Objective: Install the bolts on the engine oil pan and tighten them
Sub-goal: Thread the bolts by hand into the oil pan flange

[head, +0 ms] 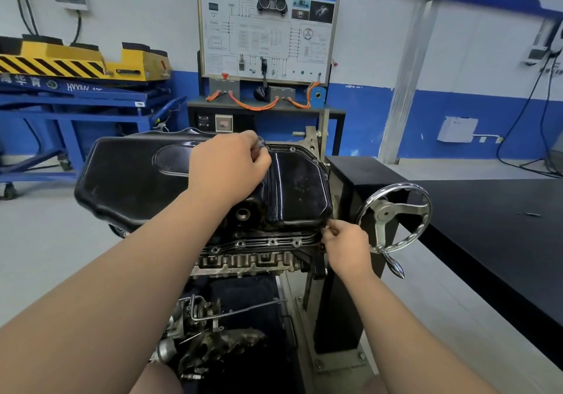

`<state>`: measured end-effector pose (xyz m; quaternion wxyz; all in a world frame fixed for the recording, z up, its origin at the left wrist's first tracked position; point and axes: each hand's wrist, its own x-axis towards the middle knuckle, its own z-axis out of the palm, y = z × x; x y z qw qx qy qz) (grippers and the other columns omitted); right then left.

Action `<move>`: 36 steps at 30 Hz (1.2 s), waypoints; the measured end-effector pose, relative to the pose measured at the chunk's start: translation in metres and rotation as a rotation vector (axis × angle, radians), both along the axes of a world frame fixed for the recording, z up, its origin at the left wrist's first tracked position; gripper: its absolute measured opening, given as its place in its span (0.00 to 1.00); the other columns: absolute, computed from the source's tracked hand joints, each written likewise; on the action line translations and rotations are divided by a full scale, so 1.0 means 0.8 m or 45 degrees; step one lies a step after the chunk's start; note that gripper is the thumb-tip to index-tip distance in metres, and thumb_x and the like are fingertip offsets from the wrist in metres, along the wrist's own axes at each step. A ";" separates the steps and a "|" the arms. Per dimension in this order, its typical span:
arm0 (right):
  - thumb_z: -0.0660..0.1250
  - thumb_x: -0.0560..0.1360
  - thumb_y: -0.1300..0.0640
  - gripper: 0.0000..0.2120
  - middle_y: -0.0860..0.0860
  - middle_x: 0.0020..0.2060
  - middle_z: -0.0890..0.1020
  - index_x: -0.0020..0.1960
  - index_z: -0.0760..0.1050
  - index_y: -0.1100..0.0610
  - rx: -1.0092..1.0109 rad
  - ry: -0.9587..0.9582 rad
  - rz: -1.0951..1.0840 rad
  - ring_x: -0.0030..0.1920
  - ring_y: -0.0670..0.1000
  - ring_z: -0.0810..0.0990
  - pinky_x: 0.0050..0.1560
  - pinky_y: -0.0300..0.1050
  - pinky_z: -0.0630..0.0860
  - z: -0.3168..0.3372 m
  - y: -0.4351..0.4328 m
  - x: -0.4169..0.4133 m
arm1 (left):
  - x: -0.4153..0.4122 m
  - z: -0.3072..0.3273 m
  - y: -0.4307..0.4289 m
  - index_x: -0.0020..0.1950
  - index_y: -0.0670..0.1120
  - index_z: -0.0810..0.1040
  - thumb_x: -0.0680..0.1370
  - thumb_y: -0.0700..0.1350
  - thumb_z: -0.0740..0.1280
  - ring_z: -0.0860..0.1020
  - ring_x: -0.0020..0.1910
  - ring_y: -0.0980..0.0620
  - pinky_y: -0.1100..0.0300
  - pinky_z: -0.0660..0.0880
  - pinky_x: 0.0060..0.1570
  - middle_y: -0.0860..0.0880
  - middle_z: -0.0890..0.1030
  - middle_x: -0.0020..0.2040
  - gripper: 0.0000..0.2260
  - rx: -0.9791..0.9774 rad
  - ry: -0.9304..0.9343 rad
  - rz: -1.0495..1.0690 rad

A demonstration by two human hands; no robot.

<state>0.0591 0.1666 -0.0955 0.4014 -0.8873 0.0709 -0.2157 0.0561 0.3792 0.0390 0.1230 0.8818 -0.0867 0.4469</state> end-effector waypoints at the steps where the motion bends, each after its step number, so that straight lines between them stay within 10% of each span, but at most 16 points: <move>1: 0.64 0.78 0.58 0.11 0.50 0.37 0.83 0.57 0.81 0.54 0.004 -0.013 0.002 0.39 0.48 0.79 0.43 0.41 0.75 -0.002 0.001 0.000 | 0.000 0.000 0.000 0.35 0.50 0.71 0.76 0.54 0.60 0.63 0.25 0.61 0.64 0.53 0.26 0.55 0.69 0.25 0.13 -0.004 -0.002 -0.004; 8: 0.63 0.78 0.55 0.09 0.42 0.28 0.72 0.50 0.82 0.52 -0.246 -0.046 -0.086 0.29 0.41 0.70 0.28 0.34 0.62 0.000 0.000 0.002 | -0.001 0.001 0.000 0.34 0.51 0.70 0.76 0.54 0.60 0.63 0.25 0.61 0.64 0.53 0.26 0.55 0.68 0.25 0.13 0.002 -0.006 -0.006; 18: 0.61 0.78 0.48 0.12 0.48 0.35 0.74 0.45 0.77 0.55 -0.677 -0.054 -0.103 0.40 0.56 0.78 0.36 0.44 0.67 0.006 -0.010 0.001 | -0.001 0.001 -0.001 0.32 0.52 0.65 0.76 0.54 0.60 0.62 0.26 0.61 0.63 0.52 0.27 0.55 0.68 0.25 0.14 0.017 0.011 -0.019; 26: 0.64 0.77 0.54 0.06 0.51 0.40 0.82 0.50 0.79 0.53 -0.120 0.030 -0.065 0.50 0.55 0.77 0.43 0.45 0.75 0.000 0.002 0.008 | -0.001 0.001 -0.001 0.33 0.52 0.67 0.76 0.54 0.60 0.63 0.25 0.61 0.63 0.52 0.26 0.55 0.68 0.25 0.13 0.013 0.012 -0.025; 36: 0.62 0.77 0.54 0.09 0.49 0.31 0.74 0.45 0.80 0.54 -0.258 -0.011 -0.186 0.36 0.53 0.71 0.38 0.42 0.65 0.004 0.002 0.006 | -0.003 0.001 -0.002 0.32 0.52 0.66 0.76 0.53 0.60 0.63 0.25 0.61 0.63 0.52 0.27 0.55 0.68 0.25 0.14 0.000 0.021 -0.027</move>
